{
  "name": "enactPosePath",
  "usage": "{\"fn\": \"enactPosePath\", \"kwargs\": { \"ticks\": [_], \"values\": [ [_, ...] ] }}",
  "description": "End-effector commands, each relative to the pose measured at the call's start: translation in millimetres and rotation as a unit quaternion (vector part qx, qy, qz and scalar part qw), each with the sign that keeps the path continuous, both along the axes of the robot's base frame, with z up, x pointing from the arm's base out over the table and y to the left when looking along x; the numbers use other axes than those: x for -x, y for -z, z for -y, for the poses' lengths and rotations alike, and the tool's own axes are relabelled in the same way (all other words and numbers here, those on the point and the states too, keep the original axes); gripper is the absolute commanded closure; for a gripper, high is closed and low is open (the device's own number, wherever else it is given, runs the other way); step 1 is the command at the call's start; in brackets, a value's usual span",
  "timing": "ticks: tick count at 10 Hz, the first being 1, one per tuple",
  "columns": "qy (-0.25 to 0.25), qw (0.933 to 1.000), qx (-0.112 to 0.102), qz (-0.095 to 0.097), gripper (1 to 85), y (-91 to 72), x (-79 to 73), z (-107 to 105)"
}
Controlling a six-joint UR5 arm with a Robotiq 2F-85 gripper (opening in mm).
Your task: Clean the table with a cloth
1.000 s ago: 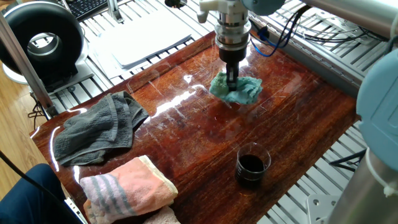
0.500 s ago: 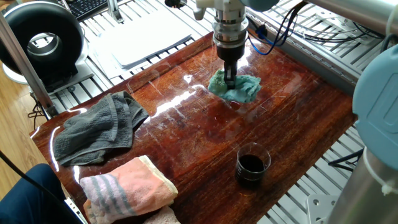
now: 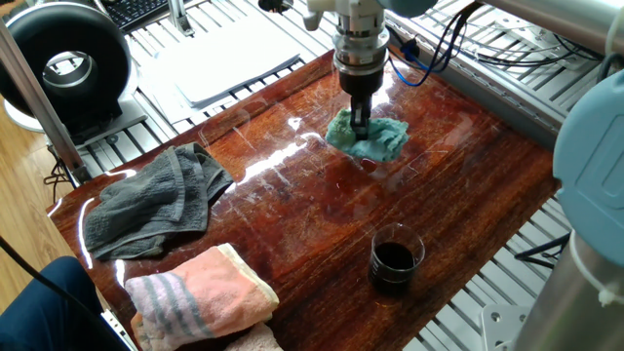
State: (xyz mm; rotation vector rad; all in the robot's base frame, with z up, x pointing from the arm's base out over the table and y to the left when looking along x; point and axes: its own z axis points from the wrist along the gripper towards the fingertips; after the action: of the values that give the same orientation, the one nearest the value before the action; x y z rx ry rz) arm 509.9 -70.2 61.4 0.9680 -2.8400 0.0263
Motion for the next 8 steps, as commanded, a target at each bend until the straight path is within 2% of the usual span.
{"fn": "enactPosePath", "kwargs": {
  "ticks": [1, 2, 3, 6, 8],
  "values": [
    [0.026, 0.9996, -0.002, 0.01, 84.3, -0.5, -4.5, -1.6],
    [0.034, 0.9994, -0.005, 0.011, 84.3, -0.3, -4.9, -3.6],
    [0.037, 0.9991, -0.005, 0.022, 84.3, 3.3, -1.4, -3.8],
    [-0.013, 0.9995, -0.003, 0.029, 84.3, 19.0, 35.8, 19.4],
    [-0.026, 0.999, -0.003, 0.037, 84.3, 29.7, 47.5, 28.0]
  ]
}}
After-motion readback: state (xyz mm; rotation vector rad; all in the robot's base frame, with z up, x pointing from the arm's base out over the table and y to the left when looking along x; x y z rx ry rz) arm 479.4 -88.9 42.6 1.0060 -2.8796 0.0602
